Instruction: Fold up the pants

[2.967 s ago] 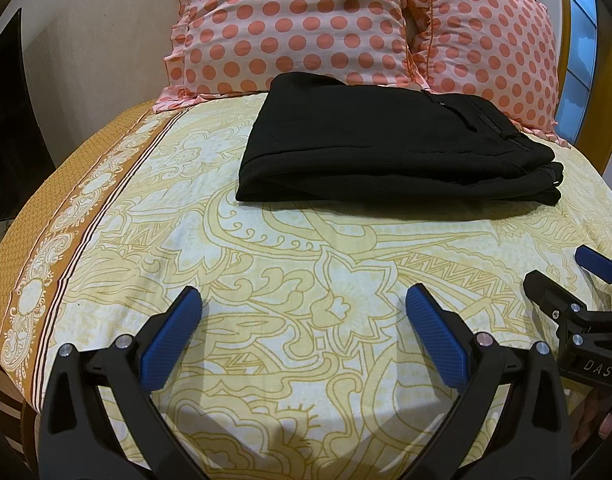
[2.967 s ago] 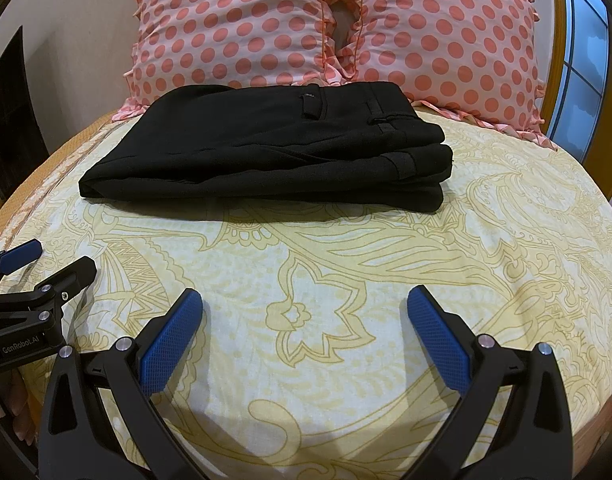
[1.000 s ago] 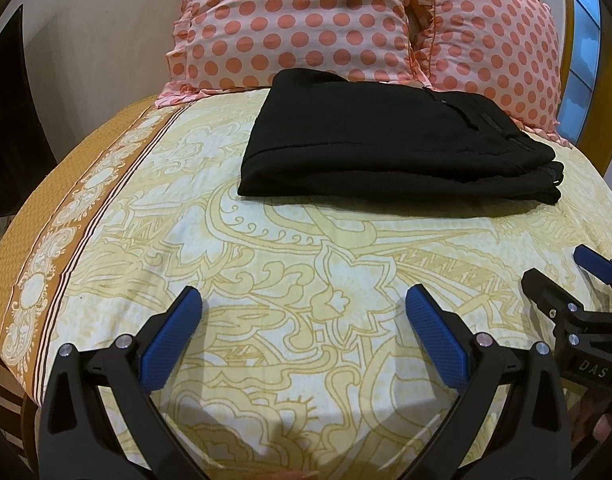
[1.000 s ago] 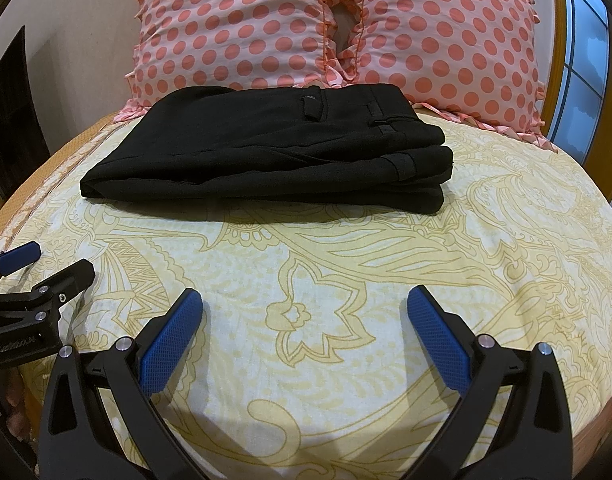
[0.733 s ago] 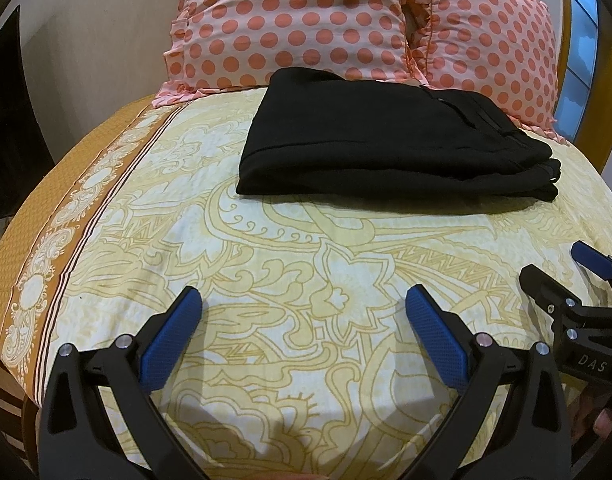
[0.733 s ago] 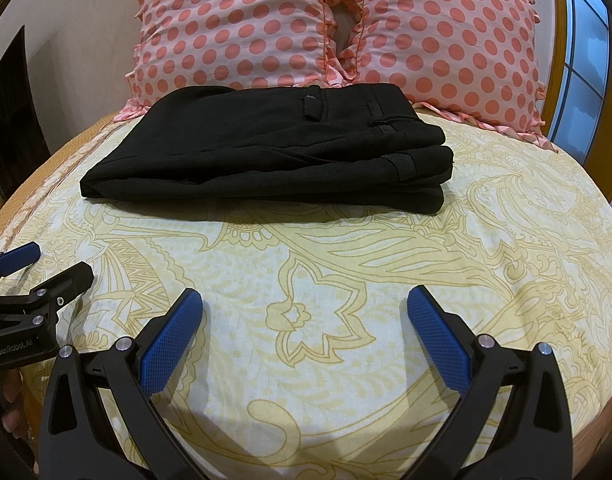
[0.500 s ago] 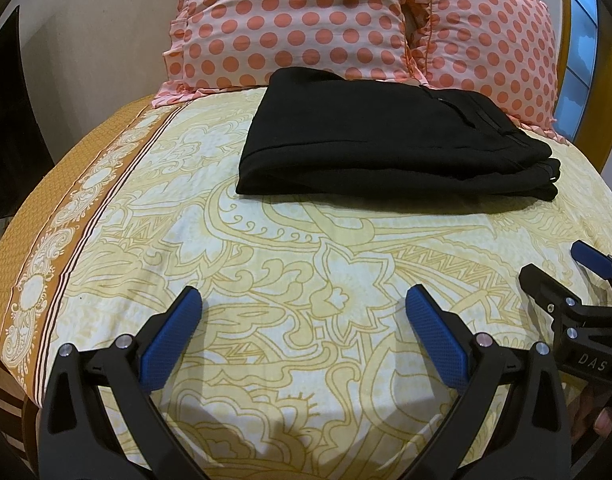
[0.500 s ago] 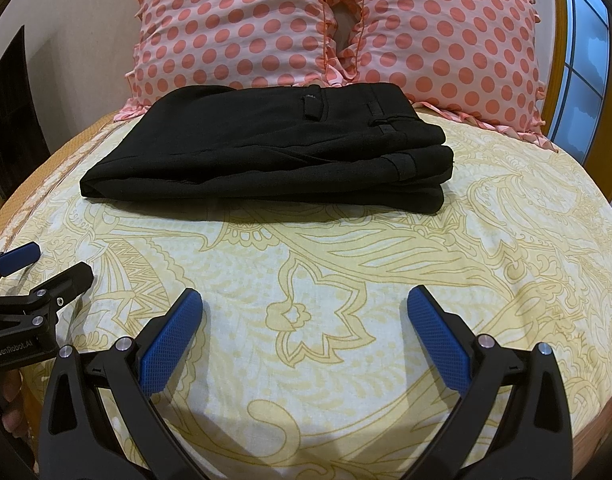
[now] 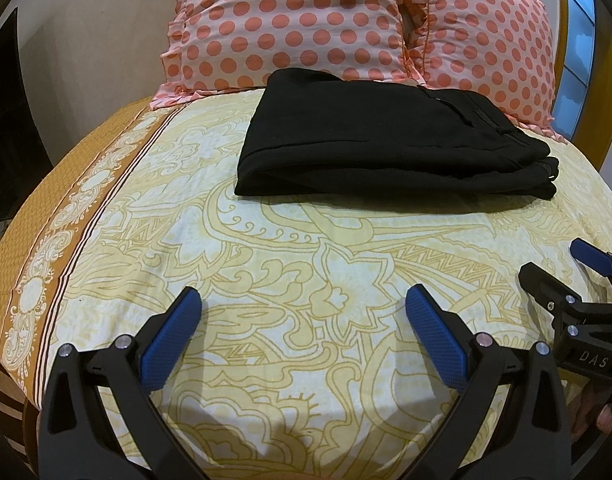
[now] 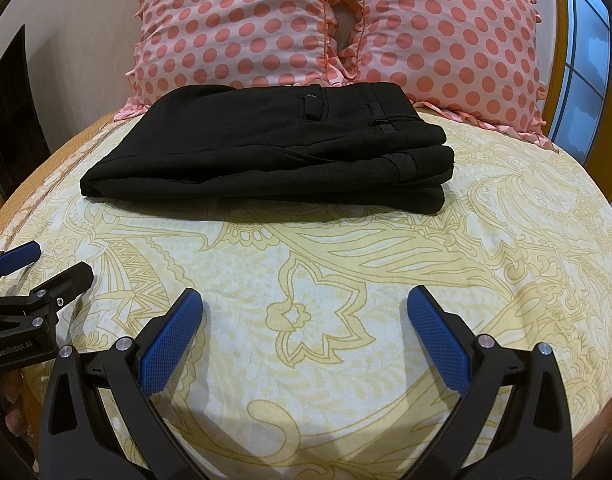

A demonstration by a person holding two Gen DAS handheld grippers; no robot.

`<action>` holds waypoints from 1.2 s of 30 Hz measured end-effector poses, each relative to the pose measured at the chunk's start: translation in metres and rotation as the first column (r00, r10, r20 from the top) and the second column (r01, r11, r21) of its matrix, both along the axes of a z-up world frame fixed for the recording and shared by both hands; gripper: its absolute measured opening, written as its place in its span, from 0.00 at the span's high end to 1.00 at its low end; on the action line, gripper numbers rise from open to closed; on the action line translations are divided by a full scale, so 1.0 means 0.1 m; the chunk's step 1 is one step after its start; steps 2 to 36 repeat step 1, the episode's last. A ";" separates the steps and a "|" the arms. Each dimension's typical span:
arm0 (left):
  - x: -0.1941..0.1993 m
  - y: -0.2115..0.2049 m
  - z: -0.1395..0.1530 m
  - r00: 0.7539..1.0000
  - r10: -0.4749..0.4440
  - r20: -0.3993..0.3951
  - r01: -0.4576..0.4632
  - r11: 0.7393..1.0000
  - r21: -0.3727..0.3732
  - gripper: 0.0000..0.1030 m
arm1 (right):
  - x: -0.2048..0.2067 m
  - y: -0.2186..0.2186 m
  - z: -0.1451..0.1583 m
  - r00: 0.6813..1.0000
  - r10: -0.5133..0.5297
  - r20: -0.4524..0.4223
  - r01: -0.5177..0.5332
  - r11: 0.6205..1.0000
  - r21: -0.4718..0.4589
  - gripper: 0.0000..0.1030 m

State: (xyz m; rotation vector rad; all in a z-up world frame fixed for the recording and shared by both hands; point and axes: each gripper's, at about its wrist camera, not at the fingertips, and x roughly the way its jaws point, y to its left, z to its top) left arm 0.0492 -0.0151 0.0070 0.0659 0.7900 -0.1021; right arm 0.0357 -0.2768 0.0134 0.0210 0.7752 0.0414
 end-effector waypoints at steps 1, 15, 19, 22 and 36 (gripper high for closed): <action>0.00 0.00 0.00 1.000 -0.001 0.002 0.001 1.000 0.000 0.02 | 0.00 0.00 0.00 1.000 0.000 0.000 0.000 1.000 0.000 0.01; 0.00 0.00 0.00 1.000 -0.001 0.002 0.001 1.000 0.000 0.02 | 0.00 0.00 0.00 1.000 0.000 0.000 0.000 1.000 0.000 0.01; 0.00 0.00 0.00 1.000 -0.001 0.002 0.001 1.000 0.000 0.02 | 0.00 0.00 0.00 1.000 0.000 0.000 0.000 1.000 0.000 0.01; 0.00 0.00 0.00 1.000 -0.001 0.002 0.001 1.000 0.000 0.02 | 0.00 0.00 0.00 1.000 0.000 0.000 0.000 1.000 0.000 0.01; 0.00 0.00 0.00 1.000 -0.001 0.002 0.001 1.000 0.000 0.02 | 0.00 0.00 0.00 1.000 0.000 0.000 0.000 1.000 0.000 0.01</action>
